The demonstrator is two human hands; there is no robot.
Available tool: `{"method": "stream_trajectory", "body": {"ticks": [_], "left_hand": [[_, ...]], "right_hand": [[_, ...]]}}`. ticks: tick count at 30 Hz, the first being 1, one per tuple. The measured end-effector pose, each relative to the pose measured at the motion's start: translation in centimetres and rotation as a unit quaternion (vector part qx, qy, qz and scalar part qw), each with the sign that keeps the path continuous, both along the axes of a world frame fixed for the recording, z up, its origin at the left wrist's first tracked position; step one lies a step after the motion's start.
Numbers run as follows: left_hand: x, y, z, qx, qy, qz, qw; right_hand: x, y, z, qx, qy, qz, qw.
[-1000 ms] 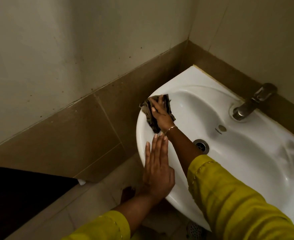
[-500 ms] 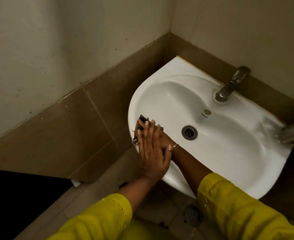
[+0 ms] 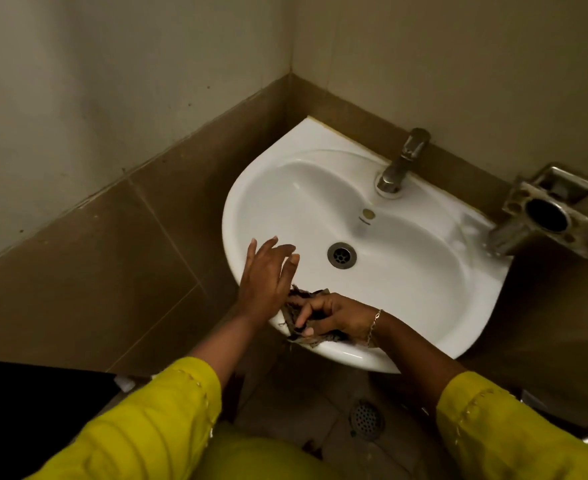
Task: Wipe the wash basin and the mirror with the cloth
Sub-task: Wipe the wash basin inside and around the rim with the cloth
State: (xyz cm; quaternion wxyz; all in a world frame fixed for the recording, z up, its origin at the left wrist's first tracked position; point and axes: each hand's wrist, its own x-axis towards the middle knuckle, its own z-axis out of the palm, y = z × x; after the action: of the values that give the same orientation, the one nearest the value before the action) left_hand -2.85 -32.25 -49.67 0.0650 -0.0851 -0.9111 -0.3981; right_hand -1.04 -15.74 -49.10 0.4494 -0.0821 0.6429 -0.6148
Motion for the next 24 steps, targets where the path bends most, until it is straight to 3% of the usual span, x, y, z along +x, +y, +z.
{"method": "stream_trajectory", "body": {"ticks": [3,6,11,16,20,24], "left_hand": [[-1.4,-0.3,0.2,-0.112,-0.080,-0.022,0.990],[-1.5,-0.1,-0.2,-0.246,-0.103,-0.042,0.963],[-1.6,-0.1,-0.8,-0.308,-0.097,-0.028,0.946],[-1.3,0.0,-0.5,-0.299,-0.084,-0.019,0.950],[-1.4,0.0,-0.7,-0.298,-0.071,-0.006,0.952],[-1.3,0.1,-0.6,-0.287,-0.082,-0.001,0.954]], "right_hand": [[0.9,2.1,1.4,0.037,0.011,0.038,0.999],[1.5,4.6,2.9,0.081,0.014,0.080,0.993],[1.7,9.0,3.6,0.146,0.015,0.119,0.982],[0.9,13.0,3.8,0.229,0.057,0.184,0.954],[-0.2,17.0,3.4,0.321,0.135,0.199,0.916],[-2.7,18.9,3.2,0.435,0.271,0.269,0.816]]}}
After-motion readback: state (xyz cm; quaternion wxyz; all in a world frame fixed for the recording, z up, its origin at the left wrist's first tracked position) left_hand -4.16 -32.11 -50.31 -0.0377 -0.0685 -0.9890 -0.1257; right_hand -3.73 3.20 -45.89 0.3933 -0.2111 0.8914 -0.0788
